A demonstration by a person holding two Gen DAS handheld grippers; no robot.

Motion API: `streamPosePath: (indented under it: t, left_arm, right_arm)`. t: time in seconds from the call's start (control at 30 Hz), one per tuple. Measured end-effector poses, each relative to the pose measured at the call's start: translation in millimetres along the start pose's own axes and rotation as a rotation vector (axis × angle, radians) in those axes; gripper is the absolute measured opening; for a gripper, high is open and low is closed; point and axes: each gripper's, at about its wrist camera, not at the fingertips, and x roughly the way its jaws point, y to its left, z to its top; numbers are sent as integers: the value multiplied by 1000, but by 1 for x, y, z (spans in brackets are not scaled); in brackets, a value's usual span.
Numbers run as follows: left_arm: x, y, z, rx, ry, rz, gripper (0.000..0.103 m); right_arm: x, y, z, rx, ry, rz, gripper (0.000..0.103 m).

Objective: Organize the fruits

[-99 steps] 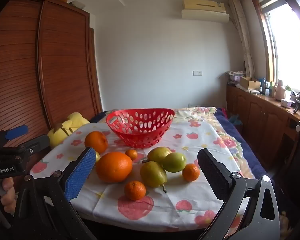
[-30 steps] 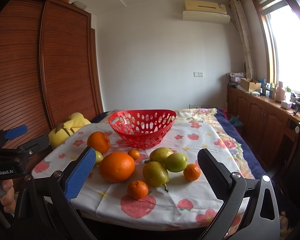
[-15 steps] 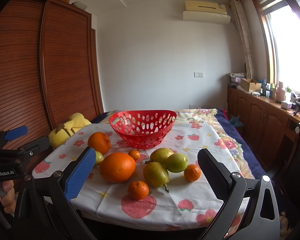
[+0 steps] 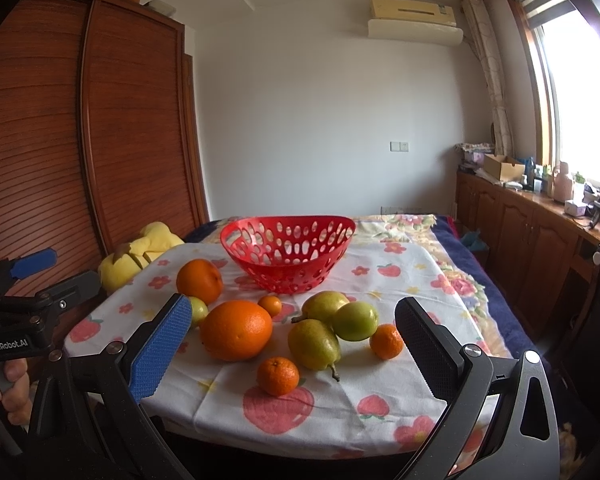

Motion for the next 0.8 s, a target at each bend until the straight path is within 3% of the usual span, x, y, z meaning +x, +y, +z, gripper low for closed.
streamPosePath:
  t: [0.5, 0.8]
  left_arm:
    - [50, 3, -36, -12, 141, -54, 103]
    - [70, 3, -48, -20, 193, -106, 102]
  right_arm:
    - [49, -5, -35, -28, 156, 62, 98]
    - [87, -6, -55, -40, 268, 134, 73]
